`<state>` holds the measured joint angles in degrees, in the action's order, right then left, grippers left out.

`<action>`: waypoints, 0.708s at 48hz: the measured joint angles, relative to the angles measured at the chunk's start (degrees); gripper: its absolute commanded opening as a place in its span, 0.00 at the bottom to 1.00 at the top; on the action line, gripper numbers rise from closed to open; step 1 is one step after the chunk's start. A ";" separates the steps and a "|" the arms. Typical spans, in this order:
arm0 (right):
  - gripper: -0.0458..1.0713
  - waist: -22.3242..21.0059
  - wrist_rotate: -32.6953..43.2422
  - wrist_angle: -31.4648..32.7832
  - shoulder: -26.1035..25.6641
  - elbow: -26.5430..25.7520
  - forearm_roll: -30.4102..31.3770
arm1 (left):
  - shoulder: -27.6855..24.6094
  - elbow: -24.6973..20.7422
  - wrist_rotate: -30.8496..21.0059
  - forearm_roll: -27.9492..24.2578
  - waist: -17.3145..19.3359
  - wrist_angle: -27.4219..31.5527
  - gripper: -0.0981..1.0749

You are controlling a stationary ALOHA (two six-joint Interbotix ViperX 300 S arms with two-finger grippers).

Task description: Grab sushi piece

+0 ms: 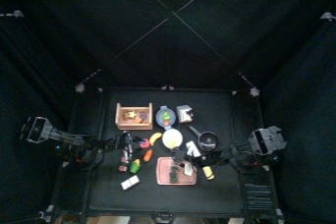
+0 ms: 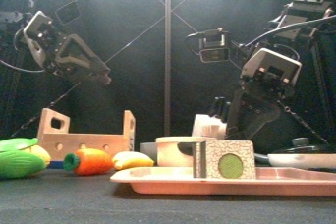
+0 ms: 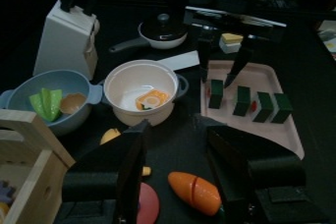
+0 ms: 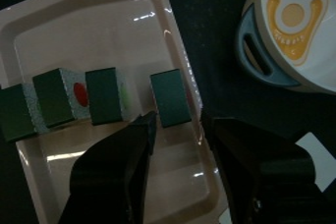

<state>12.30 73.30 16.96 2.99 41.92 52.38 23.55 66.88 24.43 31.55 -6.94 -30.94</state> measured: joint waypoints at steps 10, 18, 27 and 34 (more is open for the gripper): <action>0.69 0.00 0.00 0.09 0.53 -0.70 0.26 | 0.00 0.00 0.00 0.00 0.00 0.00 0.77; 0.63 0.00 0.00 0.09 0.62 -0.79 0.26 | 0.00 0.18 -0.09 0.00 -0.09 0.00 0.77; 0.61 0.00 0.00 0.09 0.53 -0.79 0.35 | 0.00 0.18 0.00 0.00 -0.09 0.00 0.77; 0.61 0.00 0.00 0.26 0.53 -1.23 0.26 | 0.00 0.26 0.00 0.00 -0.09 0.00 0.77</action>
<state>12.30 73.30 17.23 3.52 40.69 52.65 23.55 67.15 24.43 31.55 -7.03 -30.94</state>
